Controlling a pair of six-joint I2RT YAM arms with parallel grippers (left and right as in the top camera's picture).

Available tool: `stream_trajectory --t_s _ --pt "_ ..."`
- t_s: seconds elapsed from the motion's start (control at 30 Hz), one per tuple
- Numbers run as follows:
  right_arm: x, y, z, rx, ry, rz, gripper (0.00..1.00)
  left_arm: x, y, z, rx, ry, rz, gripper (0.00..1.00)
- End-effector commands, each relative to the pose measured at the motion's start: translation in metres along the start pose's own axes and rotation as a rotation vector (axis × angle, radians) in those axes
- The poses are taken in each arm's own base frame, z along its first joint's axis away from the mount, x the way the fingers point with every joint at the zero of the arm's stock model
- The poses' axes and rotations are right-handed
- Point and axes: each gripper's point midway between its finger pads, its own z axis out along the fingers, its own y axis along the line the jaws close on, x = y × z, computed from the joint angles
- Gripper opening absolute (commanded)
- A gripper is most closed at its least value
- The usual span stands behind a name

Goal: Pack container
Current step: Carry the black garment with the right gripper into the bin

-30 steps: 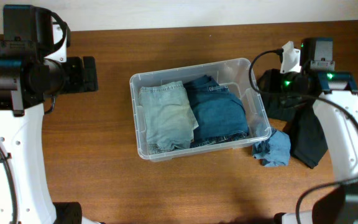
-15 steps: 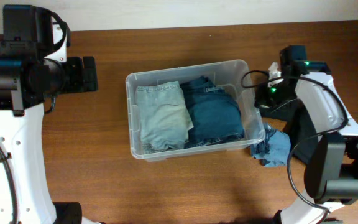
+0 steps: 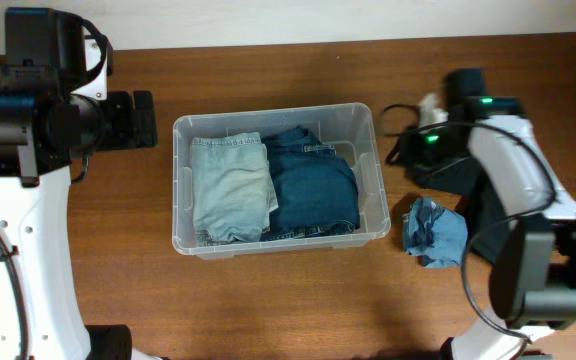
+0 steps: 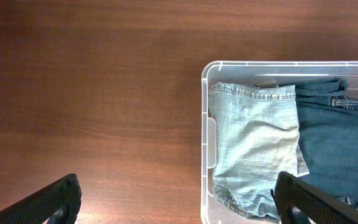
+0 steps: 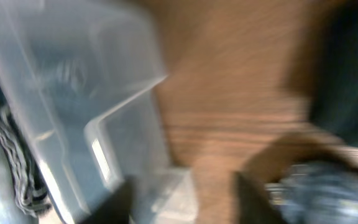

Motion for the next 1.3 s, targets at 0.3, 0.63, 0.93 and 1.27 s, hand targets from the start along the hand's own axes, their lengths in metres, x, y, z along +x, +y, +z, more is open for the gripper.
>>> stream_trajectory --t_s 0.3,0.63,0.93,1.27 --pt "-0.025 -0.186 -0.130 0.063 -0.360 0.498 0.98 0.000 0.002 -0.002 -0.006 -0.006 -0.018 0.99" --pt "0.027 -0.273 -0.058 0.150 -0.232 0.627 0.98 0.000 0.002 -0.002 -0.006 -0.006 -0.018 0.99" --pt "0.033 -0.250 -0.009 -0.073 -0.293 0.535 1.00 0.000 0.002 -0.002 -0.006 -0.006 -0.018 0.99" --pt "0.028 -0.229 -0.010 -0.209 -0.310 0.532 0.58 0.000 0.002 -0.002 -0.006 -0.006 -0.018 1.00"
